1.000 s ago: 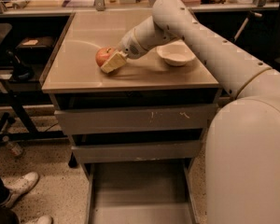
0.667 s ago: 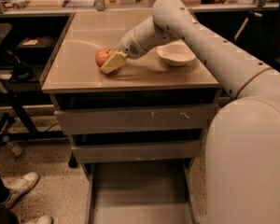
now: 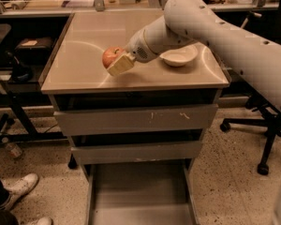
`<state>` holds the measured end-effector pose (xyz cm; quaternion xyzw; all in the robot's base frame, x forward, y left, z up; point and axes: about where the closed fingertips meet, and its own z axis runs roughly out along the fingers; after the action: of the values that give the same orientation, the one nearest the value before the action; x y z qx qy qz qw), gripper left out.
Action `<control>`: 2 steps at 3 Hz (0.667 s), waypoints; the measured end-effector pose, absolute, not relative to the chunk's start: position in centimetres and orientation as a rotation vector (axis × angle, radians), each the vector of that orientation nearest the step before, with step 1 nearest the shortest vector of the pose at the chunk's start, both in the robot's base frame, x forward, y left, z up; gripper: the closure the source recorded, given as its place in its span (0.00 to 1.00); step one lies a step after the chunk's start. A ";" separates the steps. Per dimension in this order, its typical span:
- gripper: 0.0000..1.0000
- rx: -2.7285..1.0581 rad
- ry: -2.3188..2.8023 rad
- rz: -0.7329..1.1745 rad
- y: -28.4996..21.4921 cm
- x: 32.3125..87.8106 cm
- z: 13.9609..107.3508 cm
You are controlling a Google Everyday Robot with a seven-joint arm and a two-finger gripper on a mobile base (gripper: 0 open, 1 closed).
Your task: Place apple into bottom drawer
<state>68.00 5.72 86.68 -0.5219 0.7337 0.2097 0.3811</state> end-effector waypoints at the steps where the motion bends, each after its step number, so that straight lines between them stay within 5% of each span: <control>1: 1.00 -1.276 1.924 0.487 4.2 63.1 87.1; 2: 1.00 -1.253 2.014 0.462 3.3 57.0 84.8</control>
Offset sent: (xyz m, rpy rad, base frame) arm -0.1665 -0.0392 -0.0281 -0.0787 0.0983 -0.1916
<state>57.05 3.25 84.80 -0.4847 0.7792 0.1789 0.3548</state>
